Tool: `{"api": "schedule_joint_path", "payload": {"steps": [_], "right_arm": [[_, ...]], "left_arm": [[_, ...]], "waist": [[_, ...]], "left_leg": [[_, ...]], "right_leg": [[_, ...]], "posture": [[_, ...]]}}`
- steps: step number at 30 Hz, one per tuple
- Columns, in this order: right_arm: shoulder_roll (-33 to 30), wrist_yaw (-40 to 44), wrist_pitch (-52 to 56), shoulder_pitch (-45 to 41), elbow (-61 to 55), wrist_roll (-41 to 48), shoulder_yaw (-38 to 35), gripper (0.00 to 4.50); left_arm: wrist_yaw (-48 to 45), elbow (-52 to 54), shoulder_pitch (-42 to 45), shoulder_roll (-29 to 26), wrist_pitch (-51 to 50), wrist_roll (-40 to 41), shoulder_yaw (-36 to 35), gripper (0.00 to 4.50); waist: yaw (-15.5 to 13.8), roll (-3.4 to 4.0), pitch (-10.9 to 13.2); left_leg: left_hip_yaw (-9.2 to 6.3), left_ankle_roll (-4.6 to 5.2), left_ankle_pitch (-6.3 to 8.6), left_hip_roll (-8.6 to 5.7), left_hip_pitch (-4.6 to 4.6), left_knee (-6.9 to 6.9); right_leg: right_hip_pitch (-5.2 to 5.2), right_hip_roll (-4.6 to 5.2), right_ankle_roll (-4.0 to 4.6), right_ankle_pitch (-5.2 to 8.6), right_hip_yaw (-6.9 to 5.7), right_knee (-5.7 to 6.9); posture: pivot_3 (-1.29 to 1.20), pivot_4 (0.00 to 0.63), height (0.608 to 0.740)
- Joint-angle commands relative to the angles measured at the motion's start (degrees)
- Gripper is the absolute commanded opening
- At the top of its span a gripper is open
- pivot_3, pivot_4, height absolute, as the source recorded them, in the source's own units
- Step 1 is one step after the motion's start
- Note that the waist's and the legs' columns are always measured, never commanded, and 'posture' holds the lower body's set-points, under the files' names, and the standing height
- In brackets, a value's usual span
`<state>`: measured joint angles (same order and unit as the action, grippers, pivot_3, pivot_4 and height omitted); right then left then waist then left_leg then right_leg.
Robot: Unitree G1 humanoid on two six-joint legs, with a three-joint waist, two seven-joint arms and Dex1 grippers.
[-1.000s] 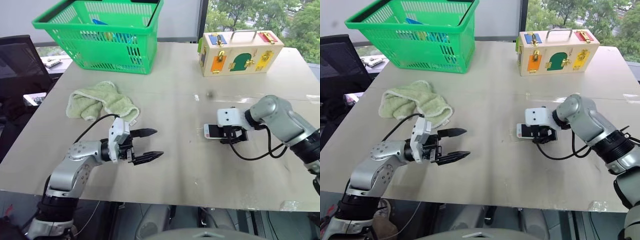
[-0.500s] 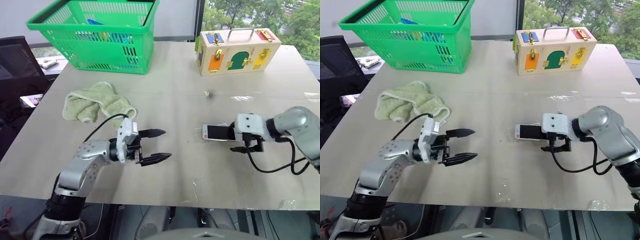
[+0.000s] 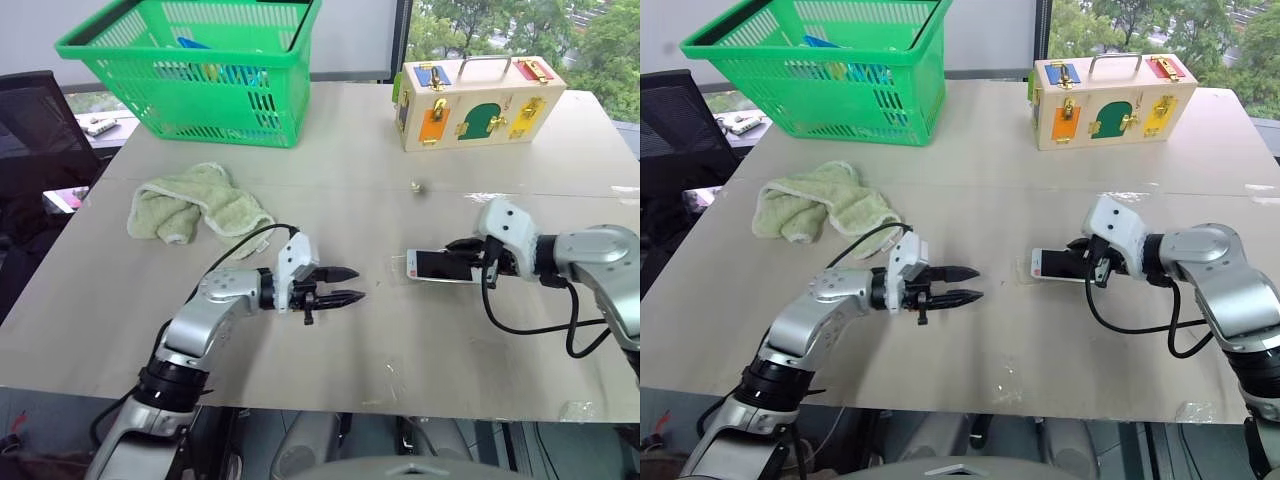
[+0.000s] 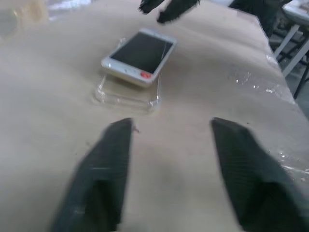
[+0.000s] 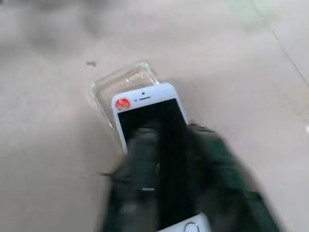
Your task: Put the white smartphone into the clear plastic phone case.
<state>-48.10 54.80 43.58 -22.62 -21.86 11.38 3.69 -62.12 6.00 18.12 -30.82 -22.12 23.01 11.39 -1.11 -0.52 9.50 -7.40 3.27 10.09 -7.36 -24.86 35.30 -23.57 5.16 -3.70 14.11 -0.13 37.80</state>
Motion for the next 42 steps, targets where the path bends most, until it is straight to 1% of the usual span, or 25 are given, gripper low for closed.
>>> {"api": "schedule_joint_path", "payload": {"steps": [1,2,4,6,8,10,13,18,20,22,25,30,33,37,39,42], "right_arm": [[-2.39,-3.69,2.24,-0.14,-2.18,-0.9,-4.23,0.0],[-3.27,-4.35,2.7,1.24,-2.4,-1.17,-5.09,0.0],[-4.69,-5.2,5.12,4.29,-4.31,-0.72,-6.96,0.0],[-5.37,-5.17,8.05,6.99,-7.51,1.33,-9.23,0.0],[-5.82,-4.86,10.59,9.56,-10.54,3.32,-10.72,0.0],[-6.1,-5.78,10.37,11.32,-10.34,2.89,-10.65,0.0],[-5.95,-7.09,9.32,12.85,-8.92,2.52,-10.32,0.0],[-4.64,-8.83,9.82,13.37,-9.42,3.54,-9.98,0.0],[-5.09,-8.95,9.51,13.64,-9.41,3.51,-9.52,0.0],[-5.79,-9.1,9.08,14.24,-9.5,3.18,-9.27,0.0],[-6.24,-9.23,9.01,15.23,-10.32,3.48,-9.8,0.0],[-5.84,-8.17,8.99,14.8,-12.1,5.72,-9.64,0.0],[-5.59,-6.12,9.38,14.18,-13.42,8.43,-7.35,0.0],[-5.19,-5.62,9.79,11.68,-12.41,9.19,-2.79,0.0],[-4.62,-5.83,9.49,9.35,-10.05,8.53,-0.22,0.0],[-5.54,-5.48,7.5,6.97,-6.08,6.01,3.48,0.0]], "left_arm": [[2.03,0.21,3.03,2.16,-1.01,-1.01,0.93,0.46],[2.95,-1.16,3.52,3.01,-0.1,-3.06,2.26,0.04],[4.12,-2.79,4.3,4.58,0.44,-5.44,4.24,0.04],[5.64,-2.77,5.24,6.47,-1.36,-5.62,4.79,0.04],[4.54,-3.4,5.62,6.7,-0.73,-6.47,5.97,0.04],[3.11,-5.34,5.68,7.1,0.8,-6.91,6.94,0.04],[2.07,-8.65,7.66,8.71,1.37,-7.76,8.7,0.04],[-1.65,-8.95,11.81,9.26,-5.23,-7.97,12.71,0.04],[-0.88,-10.39,12.84,10.5,-4.5,-9.0,13.23,0.04],[1.3,-11.95,13.51,12.01,-4.62,-10.03,13.0,0.04],[3.3,-12.13,13.12,12.29,-5.01,-10.98,11.85,0.04],[4.01,-12.89,13.34,9.77,-4.6,-10.95,8.49,0.04],[3.25,-14.01,14.47,7.77,-3.38,-11.24,6.96,0.04],[3.04,-13.8,14.67,7.35,-2.77,-10.55,5.41,0.04],[3.3,-13.12,14.5,7.54,-2.67,-10.34,4.73,0.04],[2.94,-10.88,13.61,7.75,-3.96,-9.25,4.13,0.04]], "waist": [[-0.1,0.0,0.0],[-0.07,-0.01,0.0],[-0.08,-0.01,-0.01],[-0.03,-0.01,-0.01],[0.39,-0.01,0.0],[0.49,0.0,-0.01],[0.28,0.0,-0.01],[0.19,-0.01,0.0],[0.27,-0.01,-0.01],[0.27,-0.01,-0.01],[0.33,-0.01,0.0],[0.34,-0.01,0.0],[0.36,-0.01,0.0],[0.29,-0.01,0.0],[0.29,-0.01,0.0],[0.25,-0.01,0.0]], "left_leg": [[0.01,-0.05,0.03,-0.01,0.0,0.03],[0.01,-0.05,0.03,-0.01,0.0,0.04],[0.01,-0.04,0.03,-0.01,0.02,0.05],[0.0,0.1,-0.06,-0.01,0.0,0.01],[0.03,0.1,-0.13,-0.01,-0.08,0.01],[0.04,-0.03,-0.22,-0.01,-0.07,-0.01],[0.04,0.15,-0.1,0.0,0.0,0.01],[0.02,0.07,-0.04,-0.01,-0.01,0.18],[0.02,0.16,-0.09,-0.01,0.0,0.18],[0.02,0.19,-0.11,-0.01,-0.01,0.15],[0.02,0.17,-0.12,-0.01,-0.01,0.13],[-0.01,0.18,-0.11,-0.01,0.01,0.13],[-0.03,0.18,-0.11,0.0,0.02,0.13],[-0.02,0.18,-0.11,-0.01,0.01,0.13],[-0.02,0.18,-0.11,-0.01,0.0,0.15],[-0.03,0.18,-0.11,-0.01,0.0,0.16]], "right_leg": [[0.01,0.02,-0.01,0.0,0.0,0.01],[0.03,0.01,-0.01,0.0,-0.01,0.01],[0.04,0.01,-0.02,0.0,-0.02,0.01],[0.03,0.02,-0.01,0.0,-0.03,0.01],[-0.02,0.01,-0.01,0.0,0.02,0.02],[-0.04,0.0,-0.01,0.0,0.04,0.05],[0.02,-0.01,-0.01,0.0,0.01,0.08],[0.09,0.01,-0.04,0.0,-0.04,0.07],[0.12,0.0,-0.04,0.0,-0.04,0.06],[0.11,0.0,-0.04,0.0,-0.03,0.06],[0.1,0.0,-0.04,0.0,-0.03,0.07],[0.1,-0.01,-0.04,0.01,-0.04,0.08],[0.1,-0.02,-0.04,0.01,-0.05,0.09],[0.11,0.0,-0.04,0.01,-0.06,0.05],[0.11,0.01,-0.04,0.0,-0.06,0.03],[0.11,0.0,-0.04,0.0,-0.07,0.04]], "posture": [[0.0,0.15,0.74],[0.0,0.15,0.74],[0.0,0.15,0.74],[0.0,0.15,0.74],[0.0,0.15,0.74],[0.0,0.15,0.74],[0.0,0.15,0.74],[0.0,0.15,0.74],[0.0,0.15,0.74],[0.0,0.15,0.74],[0.0,0.15,0.74],[0.0,0.15,0.74],[0.0,0.15,0.74],[0.0,0.15,0.74],[0.0,0.15,0.74],[0.0,0.15,0.74]]}}
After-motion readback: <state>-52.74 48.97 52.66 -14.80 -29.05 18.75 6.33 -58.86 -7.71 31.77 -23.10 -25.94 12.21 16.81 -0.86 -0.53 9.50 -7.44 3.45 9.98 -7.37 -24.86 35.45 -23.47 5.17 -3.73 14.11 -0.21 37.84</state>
